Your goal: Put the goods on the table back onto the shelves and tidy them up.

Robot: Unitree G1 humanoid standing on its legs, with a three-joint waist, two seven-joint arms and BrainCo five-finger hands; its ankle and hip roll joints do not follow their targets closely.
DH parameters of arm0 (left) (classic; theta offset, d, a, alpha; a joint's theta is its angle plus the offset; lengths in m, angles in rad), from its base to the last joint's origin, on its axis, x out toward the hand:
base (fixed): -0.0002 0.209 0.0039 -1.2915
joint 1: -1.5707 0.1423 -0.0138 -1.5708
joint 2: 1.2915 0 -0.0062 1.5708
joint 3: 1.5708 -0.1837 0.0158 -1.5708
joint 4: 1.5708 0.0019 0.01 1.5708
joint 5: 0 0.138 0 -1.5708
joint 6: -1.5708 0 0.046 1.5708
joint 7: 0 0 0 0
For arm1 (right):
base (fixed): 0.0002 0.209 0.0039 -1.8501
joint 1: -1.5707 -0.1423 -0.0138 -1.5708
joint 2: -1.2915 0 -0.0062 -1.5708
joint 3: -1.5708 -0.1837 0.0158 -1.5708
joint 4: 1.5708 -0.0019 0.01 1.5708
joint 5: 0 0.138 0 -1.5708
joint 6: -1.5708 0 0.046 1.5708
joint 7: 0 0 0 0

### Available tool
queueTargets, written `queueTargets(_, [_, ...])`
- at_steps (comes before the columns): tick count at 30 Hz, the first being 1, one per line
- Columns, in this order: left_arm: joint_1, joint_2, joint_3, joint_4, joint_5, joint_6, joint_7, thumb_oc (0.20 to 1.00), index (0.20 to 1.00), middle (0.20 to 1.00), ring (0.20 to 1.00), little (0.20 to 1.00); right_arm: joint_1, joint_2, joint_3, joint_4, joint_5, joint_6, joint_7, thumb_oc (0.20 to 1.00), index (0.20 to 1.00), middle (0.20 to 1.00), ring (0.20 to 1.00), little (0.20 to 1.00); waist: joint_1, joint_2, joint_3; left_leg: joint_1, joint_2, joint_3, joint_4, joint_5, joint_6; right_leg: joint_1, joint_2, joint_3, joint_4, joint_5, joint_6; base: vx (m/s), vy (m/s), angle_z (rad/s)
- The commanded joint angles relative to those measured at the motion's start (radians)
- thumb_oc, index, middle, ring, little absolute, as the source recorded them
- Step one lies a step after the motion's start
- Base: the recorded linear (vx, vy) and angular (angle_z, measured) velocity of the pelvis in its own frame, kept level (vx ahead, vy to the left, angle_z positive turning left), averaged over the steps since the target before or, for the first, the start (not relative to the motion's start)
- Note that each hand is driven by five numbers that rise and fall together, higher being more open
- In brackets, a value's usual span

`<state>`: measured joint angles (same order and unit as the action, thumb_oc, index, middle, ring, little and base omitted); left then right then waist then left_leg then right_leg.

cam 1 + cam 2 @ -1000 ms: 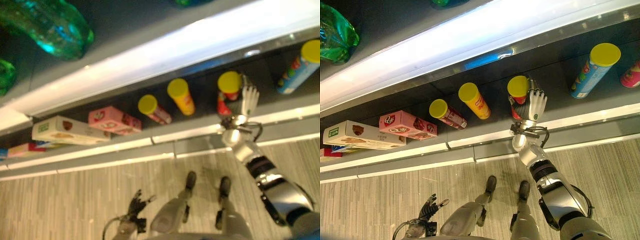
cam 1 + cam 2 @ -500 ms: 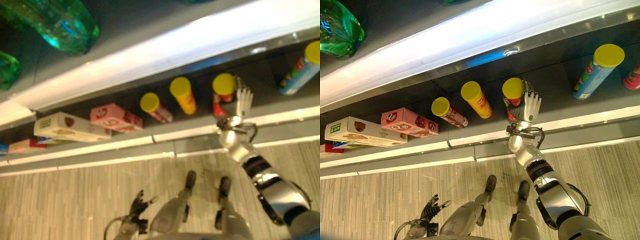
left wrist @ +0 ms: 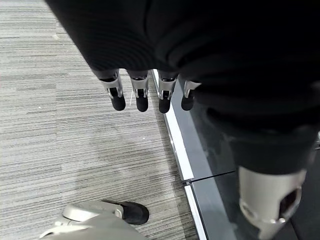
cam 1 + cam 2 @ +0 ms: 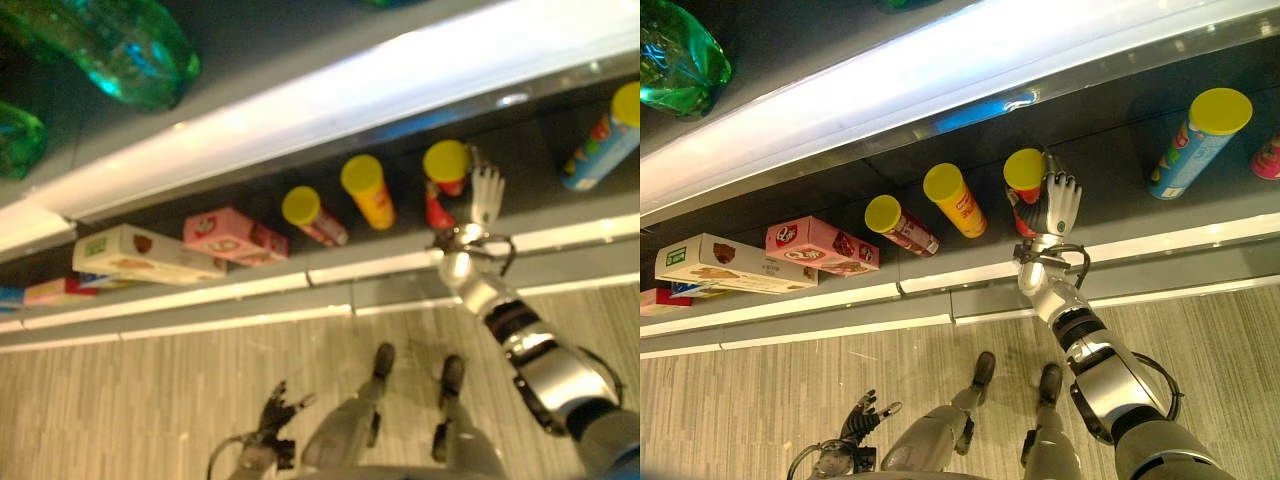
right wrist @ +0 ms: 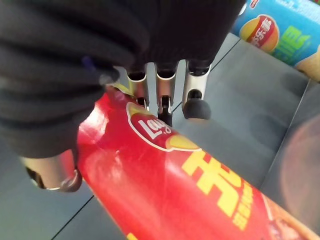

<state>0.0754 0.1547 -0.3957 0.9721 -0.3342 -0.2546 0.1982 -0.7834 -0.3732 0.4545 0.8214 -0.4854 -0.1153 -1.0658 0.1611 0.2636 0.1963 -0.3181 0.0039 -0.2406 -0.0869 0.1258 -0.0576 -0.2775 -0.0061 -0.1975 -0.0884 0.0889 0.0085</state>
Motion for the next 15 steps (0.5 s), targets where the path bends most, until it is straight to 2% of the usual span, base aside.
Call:
queueTargets(1, [-0.070, 0.023, -0.068, 0.044, -0.025, -0.022, 0.022, 1.000, 1.000, 1.000, 1.000, 1.000, -0.061, -0.014, -0.017, 0.022, 0.035, -0.012, -0.036, 0.200, 0.200, 0.200, 0.200, 0.200, 0.046, -0.039, -0.023, 0.035, -0.063, -0.023, 0.000, -0.082, 0.023, 0.016, -0.046, 0.127, 0.001, -0.053, 0.081, 0.01, -0.015, 0.04])
queueTargets(13, [-0.072, 0.026, -0.060, 0.056, -0.010, -0.015, 0.015, 1.000, 1.000, 1.000, 1.000, 1.000, -0.040, -0.031, -0.037, 0.005, 0.026, -0.005, -0.045, 0.200, 0.200, 0.200, 0.200, 0.200, 0.043, -0.048, -0.026, 0.036, -0.057, -0.019, 0.000, -0.087, 0.018, 0.018, -0.041, 0.123, 0.001, -0.060, 0.079, 0.00, -0.003, 0.00])
queueTargets(14, [-0.072, 0.025, -0.059, 0.057, -0.011, -0.016, 0.015, 1.000, 1.000, 1.000, 1.000, 1.000, -0.039, -0.029, -0.036, 0.007, 0.028, -0.007, -0.043, 0.369, 0.369, 0.369, 0.369, 0.369, 0.043, -0.049, -0.026, 0.036, -0.056, -0.018, 0.000, -0.087, 0.018, 0.018, -0.041, 0.123, 0.001, -0.060, 0.079, 0.00, 0.000, 0.00])
queueTargets(15, [-0.072, 0.025, -0.057, 0.060, -0.011, -0.014, 0.016, 1.000, 1.000, 1.000, 1.000, 1.000, -0.039, -0.023, -0.033, 0.006, 0.035, -0.012, -0.034, 1.000, 1.000, 1.000, 1.000, 1.000, 0.042, -0.048, -0.027, 0.038, -0.054, -0.017, 0.000, -0.088, 0.018, 0.018, -0.041, 0.123, 0.001, -0.060, 0.079, 0.00, 0.000, 0.00])
